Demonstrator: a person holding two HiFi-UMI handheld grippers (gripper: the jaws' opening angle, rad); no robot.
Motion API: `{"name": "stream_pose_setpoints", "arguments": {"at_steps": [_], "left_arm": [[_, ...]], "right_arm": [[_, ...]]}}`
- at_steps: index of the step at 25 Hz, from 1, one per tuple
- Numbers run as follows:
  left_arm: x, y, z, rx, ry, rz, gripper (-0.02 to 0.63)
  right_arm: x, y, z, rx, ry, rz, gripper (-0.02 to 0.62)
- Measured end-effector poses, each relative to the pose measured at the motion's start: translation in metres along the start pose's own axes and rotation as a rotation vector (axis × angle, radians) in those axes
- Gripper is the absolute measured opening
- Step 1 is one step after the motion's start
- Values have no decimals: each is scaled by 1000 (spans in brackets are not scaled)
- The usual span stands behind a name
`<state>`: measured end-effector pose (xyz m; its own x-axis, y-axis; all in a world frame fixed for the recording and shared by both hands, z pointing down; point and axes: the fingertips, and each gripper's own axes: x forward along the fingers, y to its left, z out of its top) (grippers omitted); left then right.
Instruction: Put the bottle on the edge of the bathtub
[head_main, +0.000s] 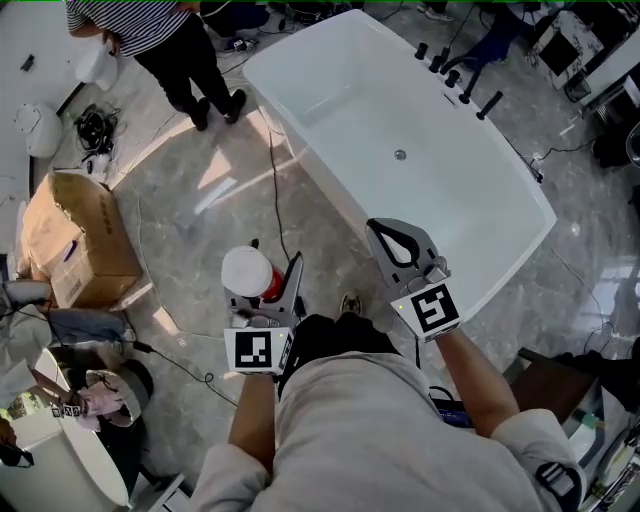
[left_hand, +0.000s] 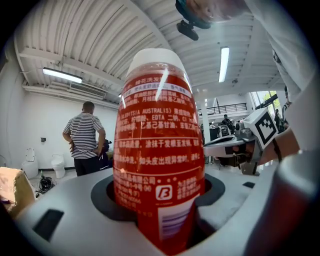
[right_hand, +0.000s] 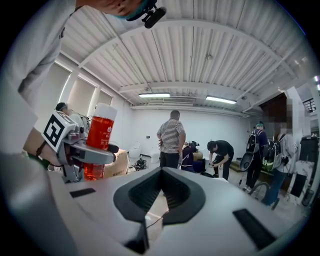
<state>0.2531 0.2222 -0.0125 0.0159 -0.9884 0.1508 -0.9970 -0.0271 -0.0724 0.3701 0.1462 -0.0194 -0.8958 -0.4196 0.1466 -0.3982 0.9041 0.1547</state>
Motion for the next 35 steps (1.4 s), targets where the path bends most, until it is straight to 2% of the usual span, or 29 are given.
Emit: {"name": "stream_pose_setpoints", "arguments": {"at_steps": [12,18,22,27,35], "left_arm": [[20,2,3,-7,0,21,298],[30,14,-5,-7,2,45,298],[35,32,-7,-22,7,71,298],[44,62,-12,-6,-5,66,298],[63,116,-32,-46,7,50,297]], "right_arm": [[19,-7,0,10,11,58,6],[45,-1,-3,-11,21,121,6],[70,7,1,-10,18,169,6],[111,20,-4,37,60,187,6],[178,38,-3,8,107,236,6]]}}
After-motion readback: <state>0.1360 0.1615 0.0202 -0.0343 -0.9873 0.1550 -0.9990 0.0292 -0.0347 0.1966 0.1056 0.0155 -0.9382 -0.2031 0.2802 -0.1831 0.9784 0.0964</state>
